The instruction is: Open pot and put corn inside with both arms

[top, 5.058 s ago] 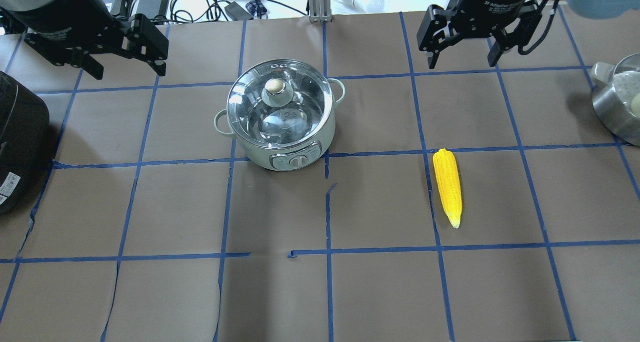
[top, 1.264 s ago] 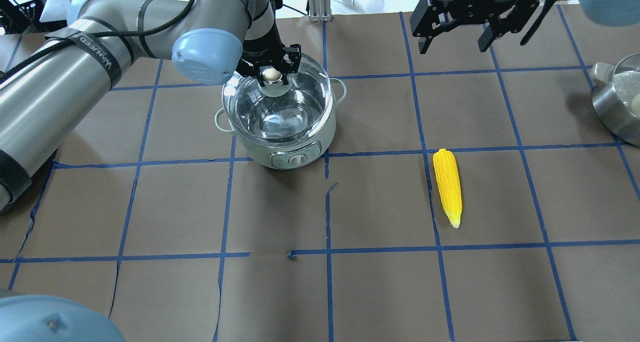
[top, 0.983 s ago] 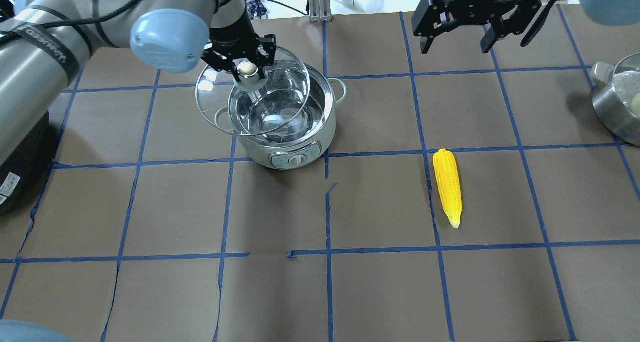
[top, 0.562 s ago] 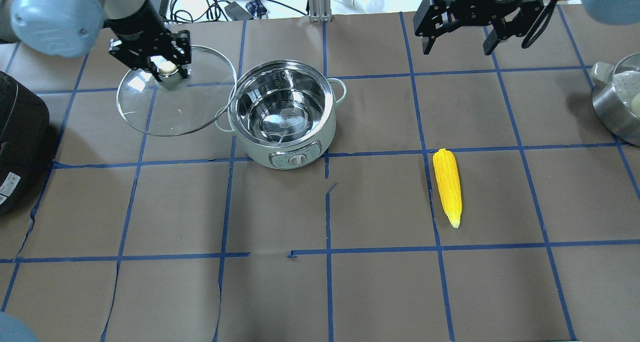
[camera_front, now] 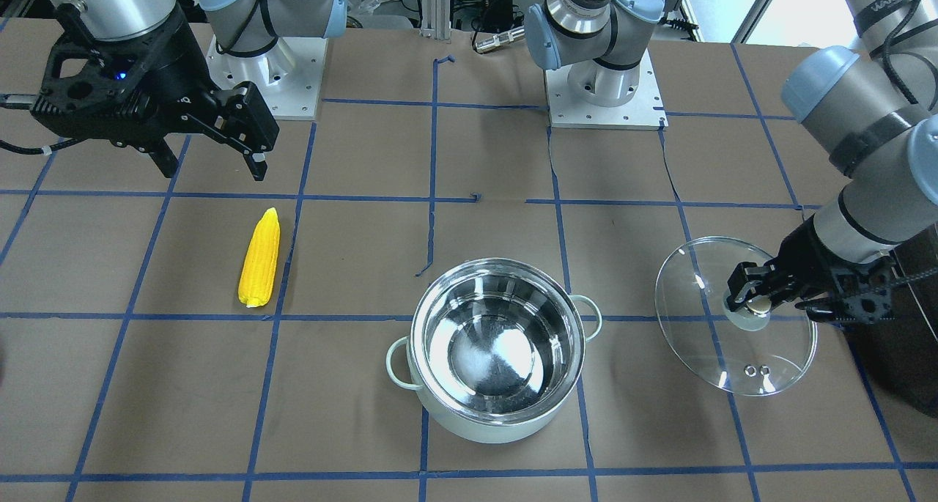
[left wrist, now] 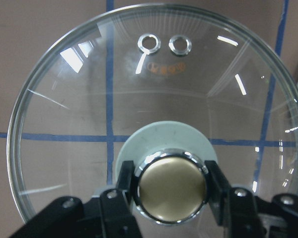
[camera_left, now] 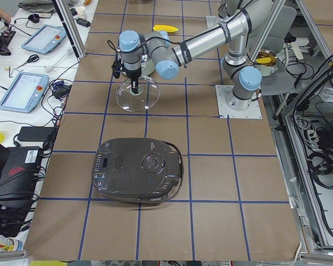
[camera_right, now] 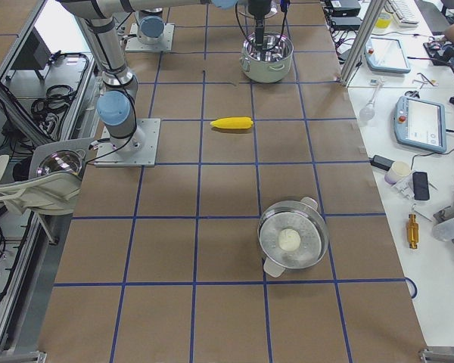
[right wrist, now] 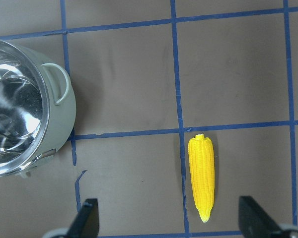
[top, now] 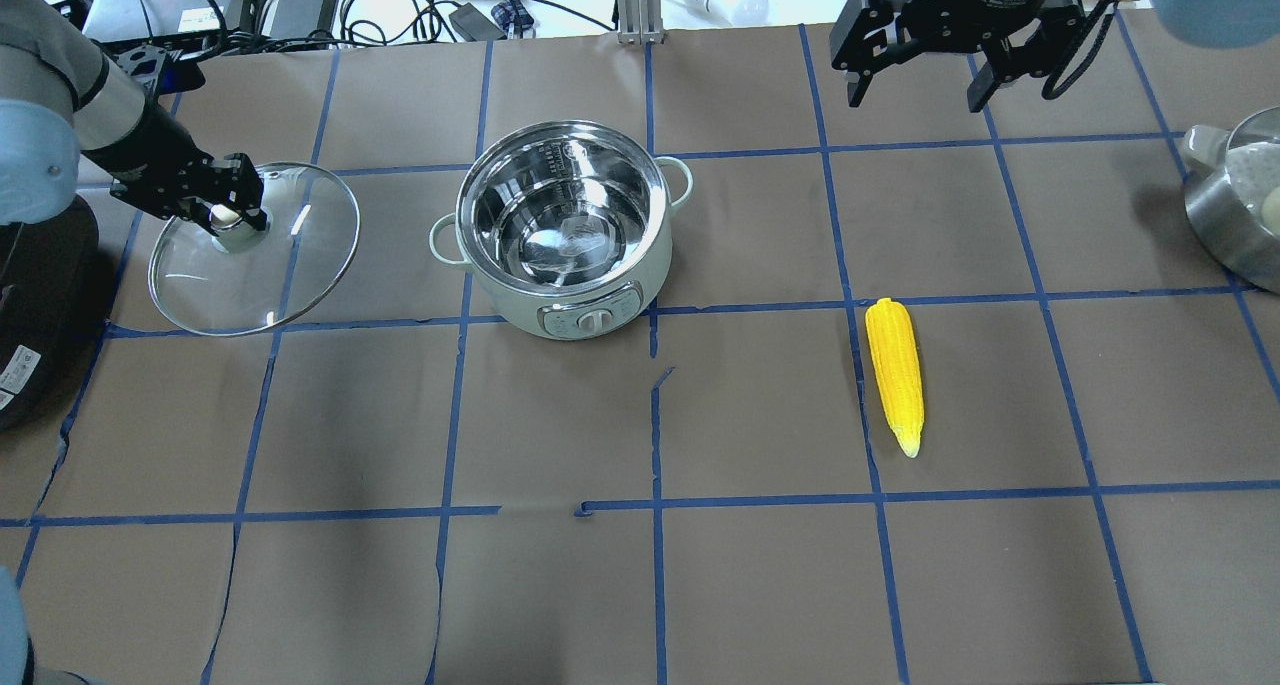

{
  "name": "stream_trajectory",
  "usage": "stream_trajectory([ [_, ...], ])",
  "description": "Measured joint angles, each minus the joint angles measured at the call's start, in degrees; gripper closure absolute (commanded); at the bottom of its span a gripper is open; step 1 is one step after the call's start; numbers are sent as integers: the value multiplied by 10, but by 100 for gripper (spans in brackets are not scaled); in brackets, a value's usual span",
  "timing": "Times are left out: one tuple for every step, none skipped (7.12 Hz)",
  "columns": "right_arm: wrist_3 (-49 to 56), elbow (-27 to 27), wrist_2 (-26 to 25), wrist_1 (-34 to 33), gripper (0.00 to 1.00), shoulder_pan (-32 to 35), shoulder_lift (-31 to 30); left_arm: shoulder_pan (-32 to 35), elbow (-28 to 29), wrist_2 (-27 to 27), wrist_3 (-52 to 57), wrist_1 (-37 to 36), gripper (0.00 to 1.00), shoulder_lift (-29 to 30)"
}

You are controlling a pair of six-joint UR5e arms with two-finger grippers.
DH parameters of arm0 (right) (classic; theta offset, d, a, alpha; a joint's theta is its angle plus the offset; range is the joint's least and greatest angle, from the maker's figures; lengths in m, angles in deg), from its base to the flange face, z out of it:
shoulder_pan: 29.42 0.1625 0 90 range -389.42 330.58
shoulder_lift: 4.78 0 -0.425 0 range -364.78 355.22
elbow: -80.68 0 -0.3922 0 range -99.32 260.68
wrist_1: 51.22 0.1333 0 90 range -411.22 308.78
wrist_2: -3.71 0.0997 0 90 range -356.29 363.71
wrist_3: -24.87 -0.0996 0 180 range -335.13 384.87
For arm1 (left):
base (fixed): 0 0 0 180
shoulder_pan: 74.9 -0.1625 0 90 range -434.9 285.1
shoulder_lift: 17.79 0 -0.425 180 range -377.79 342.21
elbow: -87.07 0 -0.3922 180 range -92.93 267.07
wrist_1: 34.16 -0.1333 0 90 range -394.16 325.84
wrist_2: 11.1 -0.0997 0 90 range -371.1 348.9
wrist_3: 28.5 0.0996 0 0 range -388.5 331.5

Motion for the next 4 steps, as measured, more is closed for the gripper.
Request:
stream_trajectory([
  [0, 0, 0, 0, 0, -1, 2, -11, -34, 0, 13, -54, 75, 7],
  [0, 0, 0, 0, 0, -1, 3, -19, -58, 1, 29, -94, 75, 15],
  [0, 0, 0, 0, 0, -2, 3, -27, -71, 2, 51, -116, 75, 22],
  [1, 0, 1, 0, 0, -2, 4, -33, -79, 4, 78, -124, 75, 26],
])
